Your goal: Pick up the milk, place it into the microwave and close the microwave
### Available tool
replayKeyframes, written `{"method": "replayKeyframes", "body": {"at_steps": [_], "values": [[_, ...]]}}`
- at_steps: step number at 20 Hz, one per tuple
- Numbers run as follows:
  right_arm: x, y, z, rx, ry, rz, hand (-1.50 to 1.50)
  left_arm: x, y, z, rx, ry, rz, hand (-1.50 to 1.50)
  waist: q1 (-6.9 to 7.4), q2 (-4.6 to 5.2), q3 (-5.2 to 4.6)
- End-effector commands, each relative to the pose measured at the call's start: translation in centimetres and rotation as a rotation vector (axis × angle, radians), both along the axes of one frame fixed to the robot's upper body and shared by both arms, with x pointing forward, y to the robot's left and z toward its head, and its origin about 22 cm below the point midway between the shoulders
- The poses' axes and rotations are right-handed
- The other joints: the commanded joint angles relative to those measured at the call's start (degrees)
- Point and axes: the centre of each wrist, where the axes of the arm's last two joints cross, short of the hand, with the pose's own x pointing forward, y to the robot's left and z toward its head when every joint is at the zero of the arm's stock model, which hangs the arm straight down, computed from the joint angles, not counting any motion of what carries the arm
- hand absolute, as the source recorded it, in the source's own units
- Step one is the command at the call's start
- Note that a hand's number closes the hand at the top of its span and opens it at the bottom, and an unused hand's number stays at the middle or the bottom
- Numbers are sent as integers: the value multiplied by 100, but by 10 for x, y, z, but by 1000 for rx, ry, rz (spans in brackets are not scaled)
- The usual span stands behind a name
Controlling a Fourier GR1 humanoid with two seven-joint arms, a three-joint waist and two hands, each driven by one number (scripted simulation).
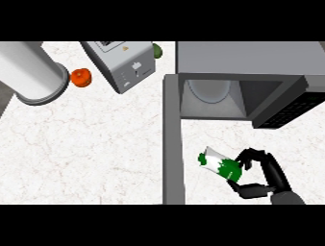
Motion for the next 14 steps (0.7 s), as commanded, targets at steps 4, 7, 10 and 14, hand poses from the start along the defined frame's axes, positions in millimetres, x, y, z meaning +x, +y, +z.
{"method": "replayKeyframes", "body": {"at_steps": [4, 7, 10, 14], "values": [[75, 22, 35, 53, -95, -118, 150, -1, 5, -4, -24, 3, -23, -150, 66, 55, 30], [65, 31, 20, 59, -120, -86, 150, 1, 0, -2, -13, -10, -9, -150, 64, 56, 31], [65, 36, 19, 112, -142, -29, 150, 0, 2, -6, -22, 4, -13, -150, 29, 48, 28], [83, 49, 39, 200, -121, 102, 150, 3, 9, 3, -30, 7, -4, -150, -108, 1, 15]]}}
